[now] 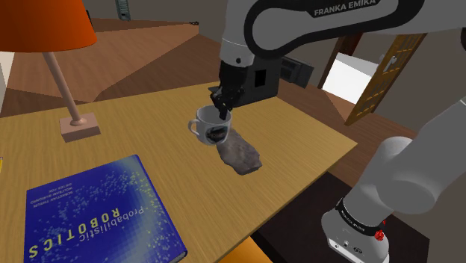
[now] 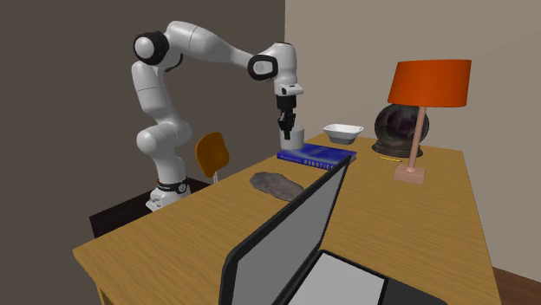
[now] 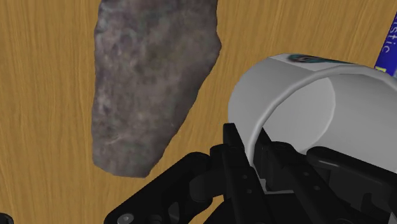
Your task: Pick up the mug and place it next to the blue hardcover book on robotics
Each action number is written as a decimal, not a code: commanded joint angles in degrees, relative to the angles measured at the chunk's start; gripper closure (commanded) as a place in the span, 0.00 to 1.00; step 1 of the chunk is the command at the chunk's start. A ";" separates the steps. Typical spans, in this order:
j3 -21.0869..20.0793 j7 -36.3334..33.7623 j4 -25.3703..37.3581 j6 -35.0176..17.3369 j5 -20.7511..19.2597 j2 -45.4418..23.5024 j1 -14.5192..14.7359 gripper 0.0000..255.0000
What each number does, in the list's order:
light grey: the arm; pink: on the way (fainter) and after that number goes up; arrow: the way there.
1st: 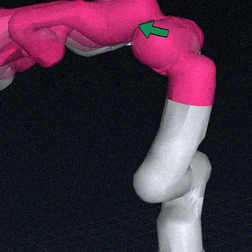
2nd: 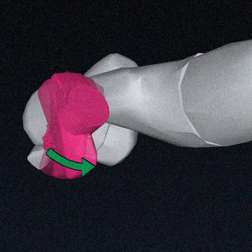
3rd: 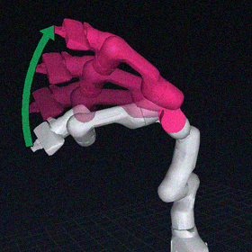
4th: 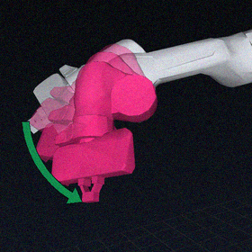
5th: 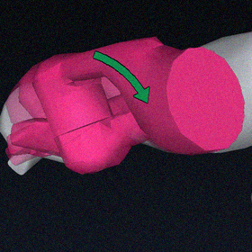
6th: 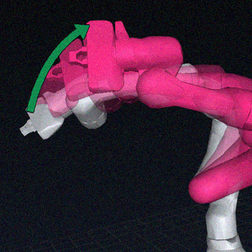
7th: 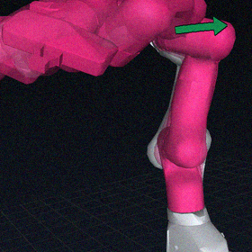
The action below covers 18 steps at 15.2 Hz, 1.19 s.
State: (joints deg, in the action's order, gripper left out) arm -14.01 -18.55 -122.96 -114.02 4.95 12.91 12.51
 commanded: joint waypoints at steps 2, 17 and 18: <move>-2.83 -4.67 2.06 -0.08 -0.22 -1.92 1.61 1.00; -7.61 -12.75 0.94 -7.49 -2.17 -8.19 4.32 1.00; -7.65 -12.81 0.43 -8.25 -2.26 -8.46 4.33 1.00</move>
State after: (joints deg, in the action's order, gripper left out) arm -21.60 -31.23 -122.28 -121.48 2.90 4.99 16.84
